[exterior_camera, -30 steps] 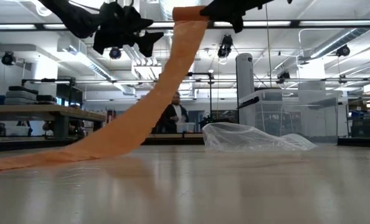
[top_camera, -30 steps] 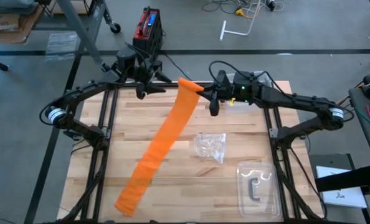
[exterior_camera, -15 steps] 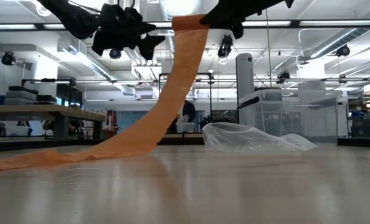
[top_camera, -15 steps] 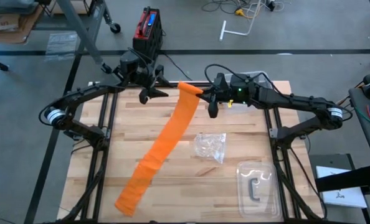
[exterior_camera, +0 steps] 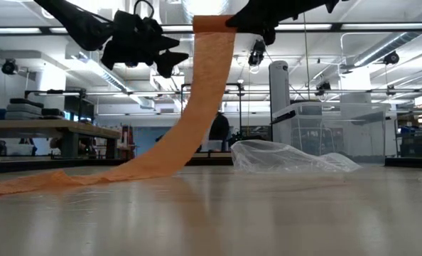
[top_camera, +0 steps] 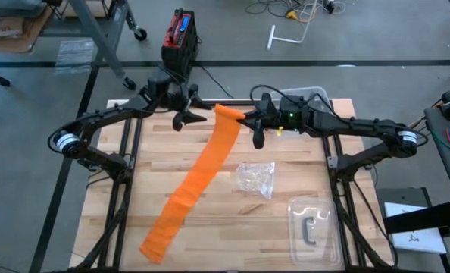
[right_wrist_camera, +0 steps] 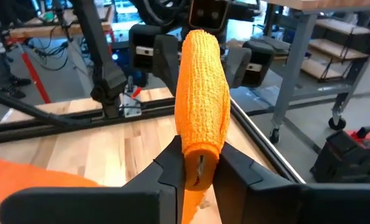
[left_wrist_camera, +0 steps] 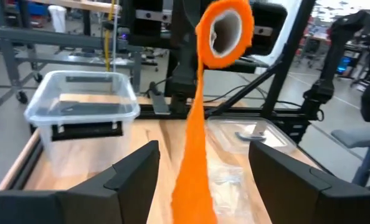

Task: Roll bandage
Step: Roll the orange bandage

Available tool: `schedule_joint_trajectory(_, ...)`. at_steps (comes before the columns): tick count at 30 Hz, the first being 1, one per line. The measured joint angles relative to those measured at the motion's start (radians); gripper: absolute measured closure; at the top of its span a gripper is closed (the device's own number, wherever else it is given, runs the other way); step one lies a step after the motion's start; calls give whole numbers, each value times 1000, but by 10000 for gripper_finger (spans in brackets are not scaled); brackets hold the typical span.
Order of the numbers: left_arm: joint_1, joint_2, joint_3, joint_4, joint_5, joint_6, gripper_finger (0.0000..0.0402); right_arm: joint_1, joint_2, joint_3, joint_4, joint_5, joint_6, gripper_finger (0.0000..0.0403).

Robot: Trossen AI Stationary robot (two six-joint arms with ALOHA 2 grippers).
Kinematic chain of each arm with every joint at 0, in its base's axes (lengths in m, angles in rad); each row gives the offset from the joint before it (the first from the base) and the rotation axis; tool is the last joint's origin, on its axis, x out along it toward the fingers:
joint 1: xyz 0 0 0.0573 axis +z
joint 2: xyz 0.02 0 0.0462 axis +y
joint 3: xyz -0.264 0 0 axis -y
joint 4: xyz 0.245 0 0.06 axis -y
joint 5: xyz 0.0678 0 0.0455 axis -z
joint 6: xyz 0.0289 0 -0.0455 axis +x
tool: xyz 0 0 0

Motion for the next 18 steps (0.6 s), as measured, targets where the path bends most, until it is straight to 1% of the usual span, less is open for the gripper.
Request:
schedule_joint_trajectory(4, 14, -1, 0, 48, 0, -41, 165, 5, 0, 0, 2, 3, -39, 350)
schedule_joint_trajectory(7, 24, -1, 0, 98, 8, -104, 156, 7, 4, 0, -17, 2, -48, 354)
schedule_joint_trajectory(13, 18, -1, 0, 207, 7, -167, 140, 8, 7, -1, -56, 2, -52, 350)
schedule_joint_trajectory(18, -42, 8, 0, 271, -80, -268, 129, 8, 7, -1, -65, 2, -74, 353)
